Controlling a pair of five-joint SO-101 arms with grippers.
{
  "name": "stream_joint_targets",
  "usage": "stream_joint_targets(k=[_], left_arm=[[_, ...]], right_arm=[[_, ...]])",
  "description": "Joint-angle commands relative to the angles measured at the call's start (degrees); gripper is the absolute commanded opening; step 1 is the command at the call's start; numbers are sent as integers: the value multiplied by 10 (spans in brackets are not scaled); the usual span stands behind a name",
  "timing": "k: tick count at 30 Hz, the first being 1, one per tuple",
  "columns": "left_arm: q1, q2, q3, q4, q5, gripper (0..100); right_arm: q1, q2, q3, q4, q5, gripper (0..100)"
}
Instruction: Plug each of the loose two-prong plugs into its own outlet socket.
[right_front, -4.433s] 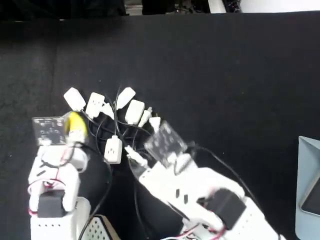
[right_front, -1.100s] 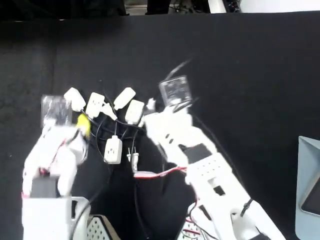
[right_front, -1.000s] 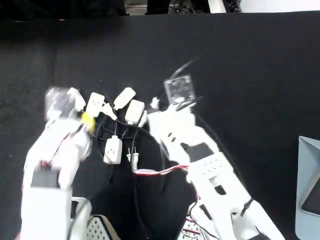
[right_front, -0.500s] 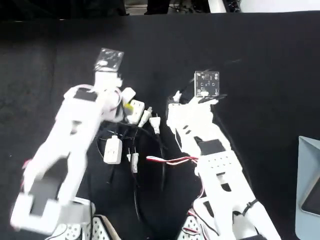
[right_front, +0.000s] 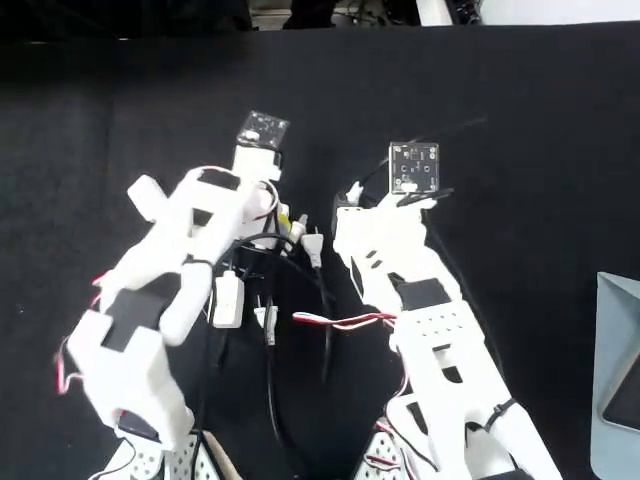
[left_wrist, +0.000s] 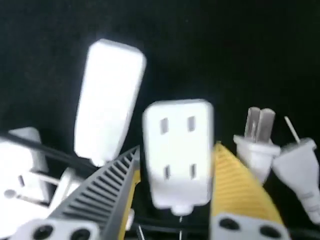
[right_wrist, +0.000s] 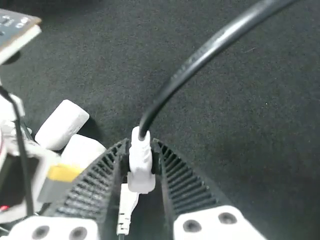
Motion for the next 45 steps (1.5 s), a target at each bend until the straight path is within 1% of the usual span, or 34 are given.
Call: stream_joint_targets(k=[1, 2, 4, 8, 10, 12, 15, 18, 21, 26, 29, 34, 38, 43, 45], left_arm=[[-15, 25, -44, -26, -1, 185], [-14, 32, -44, -25, -3, 184], [-10, 36, -40, -20, -30, 179], [-10, 10, -33, 11, -120, 95], [-10, -11, -29, 32, -175, 77], [-11, -32, -14, 47, -230, 95], [-11, -57, 22, 47, -299, 168], [-15, -67, 41, 41, -340, 216], [-16, -74, 54, 26, -335, 248], [-15, -123, 70, 40, -324, 270], [-17, -178, 87, 50, -284, 272], [-49, -281, 138, 47, -212, 272], [-90, -352, 196, 47, -135, 270], [-170, -423, 264, 47, -27, 267], [-198, -445, 294, 46, -5, 267]], right_arm=[[8, 1, -32, -8, -5, 12], [8, 1, -31, -8, -5, 12], [8, 1, -31, -8, -4, 12], [8, 1, -31, -8, -3, 12], [8, 1, -30, -8, -3, 12], [8, 1, -25, -11, -2, 12], [8, 1, -24, -11, -1, 12], [8, 1, -24, -10, -1, 12], [8, 1, -24, -10, -1, 12], [8, 1, -24, -8, -1, 12], [7, 1, -23, -8, 11, 12], [-9, 1, -18, -7, 46, 12], [-40, 1, -14, -7, 74, 12], [-58, 2, -23, -7, 107, 12], [-73, 7, -30, -6, 117, 12]])
